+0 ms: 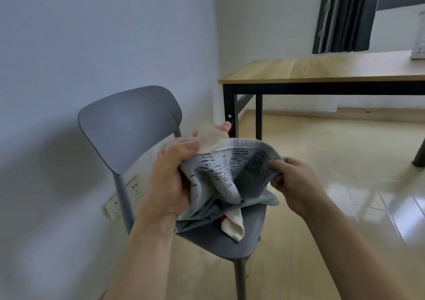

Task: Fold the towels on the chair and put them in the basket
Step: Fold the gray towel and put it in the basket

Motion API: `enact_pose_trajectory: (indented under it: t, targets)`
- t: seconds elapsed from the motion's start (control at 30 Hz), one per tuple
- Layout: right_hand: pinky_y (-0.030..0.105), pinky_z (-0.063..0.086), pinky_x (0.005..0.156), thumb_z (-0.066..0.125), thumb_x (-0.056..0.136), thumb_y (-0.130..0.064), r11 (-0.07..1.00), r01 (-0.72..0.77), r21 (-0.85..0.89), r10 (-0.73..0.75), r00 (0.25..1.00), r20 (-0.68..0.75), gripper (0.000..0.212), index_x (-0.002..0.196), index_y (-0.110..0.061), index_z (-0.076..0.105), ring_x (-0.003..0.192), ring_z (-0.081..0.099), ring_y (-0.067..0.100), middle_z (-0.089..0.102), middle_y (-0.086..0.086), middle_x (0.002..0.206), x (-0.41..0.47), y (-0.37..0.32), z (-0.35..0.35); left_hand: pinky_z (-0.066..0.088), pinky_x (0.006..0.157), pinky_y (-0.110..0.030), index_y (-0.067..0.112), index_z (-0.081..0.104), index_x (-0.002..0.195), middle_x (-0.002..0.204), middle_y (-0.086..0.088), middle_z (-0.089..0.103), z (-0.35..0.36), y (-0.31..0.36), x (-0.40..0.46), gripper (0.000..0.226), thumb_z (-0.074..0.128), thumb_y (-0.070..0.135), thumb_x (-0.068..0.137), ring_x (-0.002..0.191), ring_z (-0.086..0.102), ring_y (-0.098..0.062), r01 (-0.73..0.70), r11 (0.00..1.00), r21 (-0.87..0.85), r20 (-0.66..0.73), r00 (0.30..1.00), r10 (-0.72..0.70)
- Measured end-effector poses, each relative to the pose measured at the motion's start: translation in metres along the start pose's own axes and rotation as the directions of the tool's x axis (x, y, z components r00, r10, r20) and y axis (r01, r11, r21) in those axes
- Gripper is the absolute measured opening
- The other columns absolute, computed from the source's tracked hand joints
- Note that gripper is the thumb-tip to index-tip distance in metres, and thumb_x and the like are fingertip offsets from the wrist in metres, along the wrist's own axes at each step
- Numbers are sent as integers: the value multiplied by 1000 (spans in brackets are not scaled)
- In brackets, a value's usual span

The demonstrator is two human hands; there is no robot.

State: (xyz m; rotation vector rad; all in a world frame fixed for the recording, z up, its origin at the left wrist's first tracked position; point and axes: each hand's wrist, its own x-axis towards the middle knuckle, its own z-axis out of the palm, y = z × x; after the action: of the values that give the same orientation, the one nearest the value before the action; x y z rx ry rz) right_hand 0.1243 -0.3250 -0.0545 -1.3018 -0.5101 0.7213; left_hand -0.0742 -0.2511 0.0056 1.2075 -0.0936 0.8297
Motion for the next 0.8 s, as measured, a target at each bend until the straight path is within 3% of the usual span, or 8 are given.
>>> enact_pose_trajectory:
  t: [0.13,0.23,0.33,0.4,0.43,0.53,0.63,0.8]
  targets:
    - [24,47,64,60,92,-17,994,94,50,-95,995,17,12,97,-10,68,72,57,12,64,2,82,2,-10,7,46,95,-40,10,59,51,72,-6,58,-4,0,6,28,47,15,75,91,59,-28,-154,986,63,-116,980,161]
    - [24,54,64,51,98,-19,987,153,-41,-152,988,23,17,97,-16,68,80,61,12,68,1,89,-1,-10,15,45,74,-30,2,43,47,66,-8,45,-4,-7,10,32,55,11,75,73,45,-26,-161,893,420,-148,959,242]
    - [24,49,61,42,101,-19,962,198,-190,-189,980,63,23,94,-16,63,77,57,13,63,2,86,-7,-12,22,42,64,-19,2,46,52,75,-1,49,-7,-18,7,36,53,19,83,73,50,-14,-88,513,854,7,987,158]
    - [24,42,62,37,99,-13,950,193,-248,-175,980,92,22,100,-15,58,77,51,12,57,2,88,-10,-11,23,39,69,-19,13,54,58,79,6,51,-6,-23,4,27,47,28,79,80,49,-11,-78,267,961,69,997,43]
    - [24,40,62,36,96,-10,947,192,-259,-173,980,96,21,102,-17,55,76,48,11,54,2,90,-11,-11,23,36,72,-21,18,56,61,80,9,52,-7,-24,4,21,44,27,76,85,47,-10,-61,221,973,62,998,2]
    - [23,40,60,39,94,-3,950,239,-200,-225,970,91,24,98,-27,44,70,46,10,53,5,89,-14,-9,22,33,72,-20,28,58,76,84,13,54,-9,-23,2,24,42,10,75,87,46,-7,-13,215,977,14,1000,-3]
    - [24,44,55,47,95,-1,910,375,-178,-370,927,59,30,88,-30,41,58,48,8,57,5,74,-20,-6,22,38,61,-16,35,46,103,88,9,58,-9,-19,0,35,48,3,89,64,51,-4,57,301,952,-54,998,-19]
    - [40,52,65,48,87,7,849,451,-276,-443,891,95,34,72,-18,65,65,57,25,66,0,67,-30,-4,25,38,60,-9,33,60,85,78,16,60,-10,-21,0,21,62,12,89,68,55,1,78,155,985,-81,997,13]
